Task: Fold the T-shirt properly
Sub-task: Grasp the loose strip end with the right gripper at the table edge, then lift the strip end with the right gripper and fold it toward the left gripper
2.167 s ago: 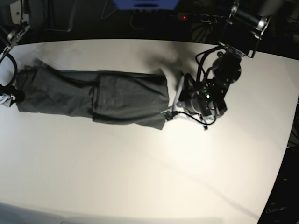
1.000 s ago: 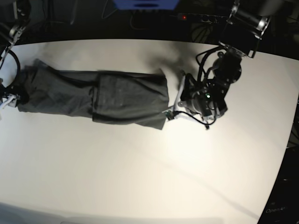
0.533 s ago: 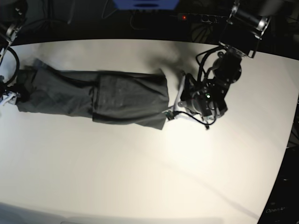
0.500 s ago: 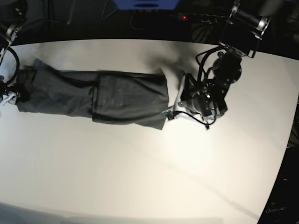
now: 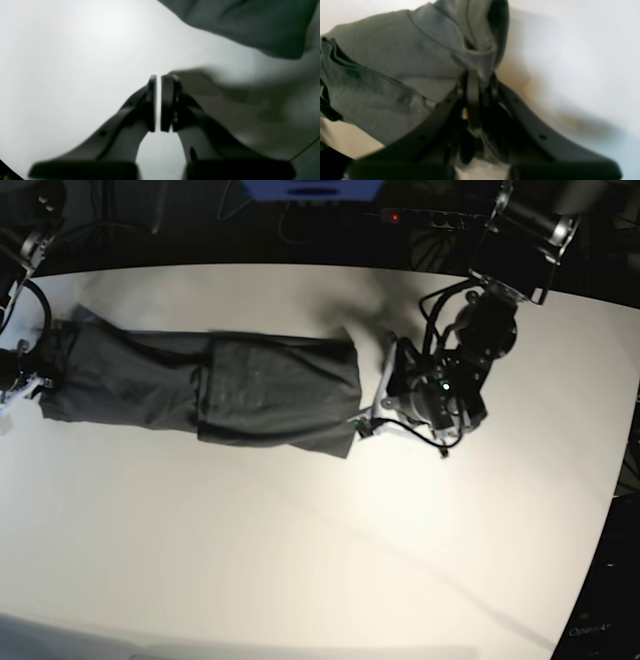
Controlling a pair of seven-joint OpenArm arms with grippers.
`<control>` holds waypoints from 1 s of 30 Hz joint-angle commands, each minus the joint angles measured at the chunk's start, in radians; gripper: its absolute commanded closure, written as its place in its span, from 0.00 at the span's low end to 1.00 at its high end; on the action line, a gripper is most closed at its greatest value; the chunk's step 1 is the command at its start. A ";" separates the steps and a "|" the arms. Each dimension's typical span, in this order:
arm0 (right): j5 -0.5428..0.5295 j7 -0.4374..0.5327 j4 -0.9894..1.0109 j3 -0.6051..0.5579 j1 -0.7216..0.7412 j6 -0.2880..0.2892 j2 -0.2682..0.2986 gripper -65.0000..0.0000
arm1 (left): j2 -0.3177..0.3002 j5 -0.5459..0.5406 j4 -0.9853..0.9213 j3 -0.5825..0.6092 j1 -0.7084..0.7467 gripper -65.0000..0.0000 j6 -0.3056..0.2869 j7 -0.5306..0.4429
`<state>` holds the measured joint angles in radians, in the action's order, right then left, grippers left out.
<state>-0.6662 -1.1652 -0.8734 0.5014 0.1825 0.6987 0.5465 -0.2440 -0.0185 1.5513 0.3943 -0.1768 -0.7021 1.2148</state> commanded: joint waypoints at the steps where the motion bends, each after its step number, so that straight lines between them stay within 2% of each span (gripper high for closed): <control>1: -0.003 -0.003 -0.013 0.000 0.015 -0.001 0.019 0.99 | -0.001 -0.001 0.019 -0.007 -0.020 0.95 0.004 -0.005; 10: -0.003 -0.020 -0.152 -0.048 0.035 -0.001 0.019 0.99 | -0.001 -0.001 0.018 -0.007 -0.020 0.95 0.004 -0.005; 18: -0.003 -0.055 -0.155 -0.056 0.056 -0.001 0.019 0.99 | -0.001 -0.001 0.018 -0.007 -0.019 0.95 0.004 -0.005; 30: 0.000 -0.046 -0.160 -0.201 0.071 -0.001 -0.027 0.99 | -0.001 -0.001 0.018 -0.007 -0.019 0.95 0.004 -0.010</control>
<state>-0.6540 -1.2156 -1.0153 0.2974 0.2329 0.6910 0.4999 -0.2440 -0.0185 1.5513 0.3943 -0.1768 -0.7021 1.2125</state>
